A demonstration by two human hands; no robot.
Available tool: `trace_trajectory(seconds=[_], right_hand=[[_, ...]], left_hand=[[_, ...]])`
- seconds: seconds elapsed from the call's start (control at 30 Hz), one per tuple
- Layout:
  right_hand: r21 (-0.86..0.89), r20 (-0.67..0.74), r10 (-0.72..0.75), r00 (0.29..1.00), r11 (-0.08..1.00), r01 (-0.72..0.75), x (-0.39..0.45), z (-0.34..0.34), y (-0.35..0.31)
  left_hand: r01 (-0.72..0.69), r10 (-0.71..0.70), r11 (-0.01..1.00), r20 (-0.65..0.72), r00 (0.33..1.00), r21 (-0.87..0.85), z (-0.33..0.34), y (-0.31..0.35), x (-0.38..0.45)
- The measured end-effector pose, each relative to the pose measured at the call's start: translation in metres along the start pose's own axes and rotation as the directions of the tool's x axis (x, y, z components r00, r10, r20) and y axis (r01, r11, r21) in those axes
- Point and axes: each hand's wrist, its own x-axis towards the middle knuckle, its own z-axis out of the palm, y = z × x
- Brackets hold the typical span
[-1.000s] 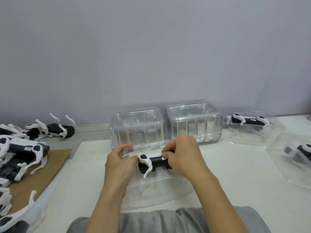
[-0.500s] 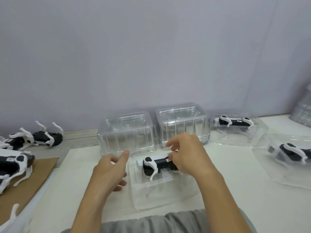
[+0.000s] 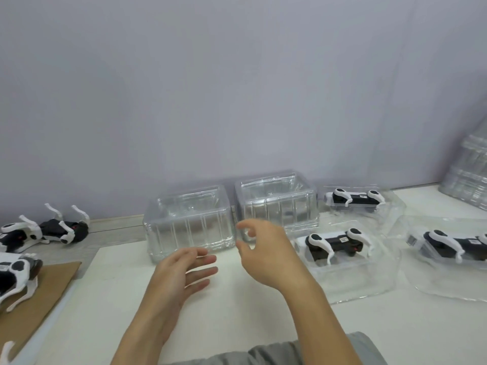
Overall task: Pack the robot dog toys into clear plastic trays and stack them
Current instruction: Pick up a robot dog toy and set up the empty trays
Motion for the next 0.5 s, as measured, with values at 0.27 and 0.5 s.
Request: trace_trajectory(seconds=[0.27,0.5], right_hand=[[-0.015,0.040,0.152,0.988,0.988,-0.152,-0.002,-0.016,0.015],[0.022,0.042,0.178,0.983,0.984,-0.179,-0.002,-0.021,0.016]], left_hand=[[-0.088,0.095,0.993,-0.090,0.991,0.075,0.004,-0.004,0.001],[-0.441,0.565,0.653,-0.008,0.825,0.615,-0.003,0.027,0.016]])
